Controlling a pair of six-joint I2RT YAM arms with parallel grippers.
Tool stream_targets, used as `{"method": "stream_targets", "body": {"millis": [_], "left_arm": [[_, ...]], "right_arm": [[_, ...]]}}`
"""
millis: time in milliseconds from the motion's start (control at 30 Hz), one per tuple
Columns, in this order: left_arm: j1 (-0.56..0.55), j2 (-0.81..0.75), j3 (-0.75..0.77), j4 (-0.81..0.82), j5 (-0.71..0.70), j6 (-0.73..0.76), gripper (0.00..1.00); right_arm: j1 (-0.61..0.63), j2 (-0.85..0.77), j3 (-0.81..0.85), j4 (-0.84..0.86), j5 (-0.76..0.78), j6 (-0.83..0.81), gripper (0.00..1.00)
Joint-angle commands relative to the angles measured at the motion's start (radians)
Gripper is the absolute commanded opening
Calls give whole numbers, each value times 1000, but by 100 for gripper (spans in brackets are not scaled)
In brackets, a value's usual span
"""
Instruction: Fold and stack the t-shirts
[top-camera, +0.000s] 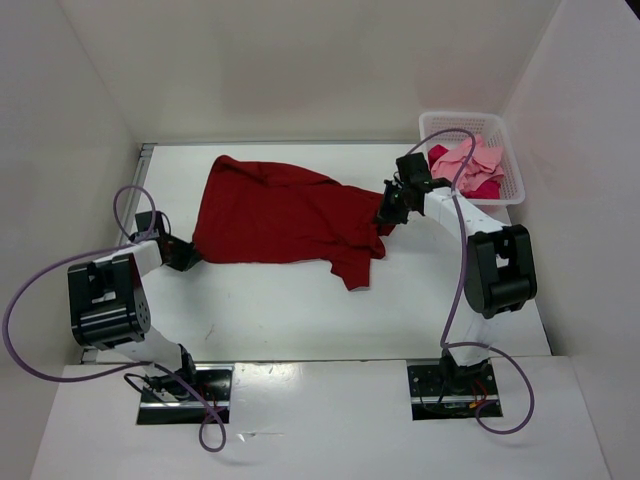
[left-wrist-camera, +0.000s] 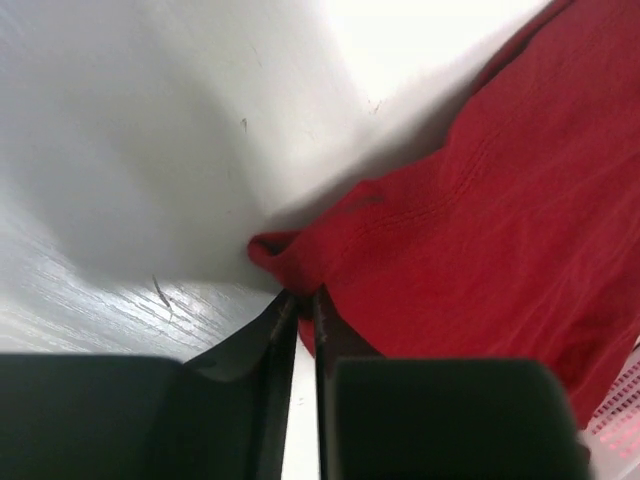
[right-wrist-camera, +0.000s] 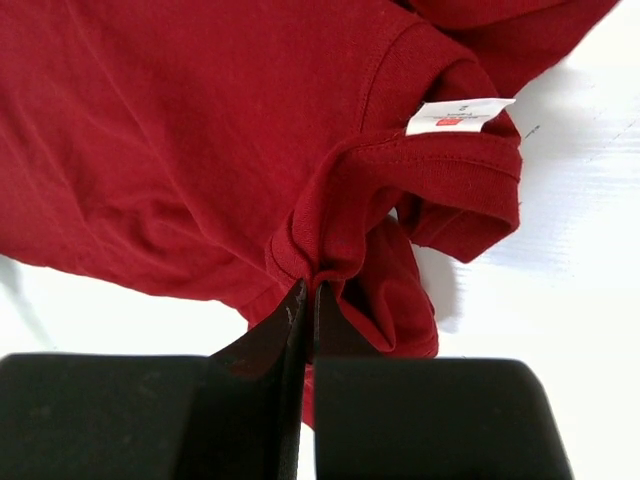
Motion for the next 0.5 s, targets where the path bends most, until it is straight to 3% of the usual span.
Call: {"method": "stream_targets", "body": {"millis": [0,100,167,200,233,267,333,467], "left_arm": [[-2,20,40,-22,-69,16,11],[-2,-2,71,-31,-69,65,9],[-2,-40,62,-48,-94,79,19],[-2,-40,62,-48,-94,88,25],[7,-51,37,-48,-103,88,44],[21,-51,28,-48,-103,79,54],[30,-51,14,-36,-103,79,64],[30,-17,14,-13,-92,70,56]], "right_arm": [[-6,-28,-8,44,5,0,3],[-15,-28,3,35,5,0,3],[-24,-28,12,35,14,0,3],[-24,-28,12,35,14,0,3],[-24,-28,12,35,14,0,3],[-24,-28,12,35,14,0,3],[-24,-28,23,26,14,0,3],[-24,-19,23,26,14,0,3]]}}
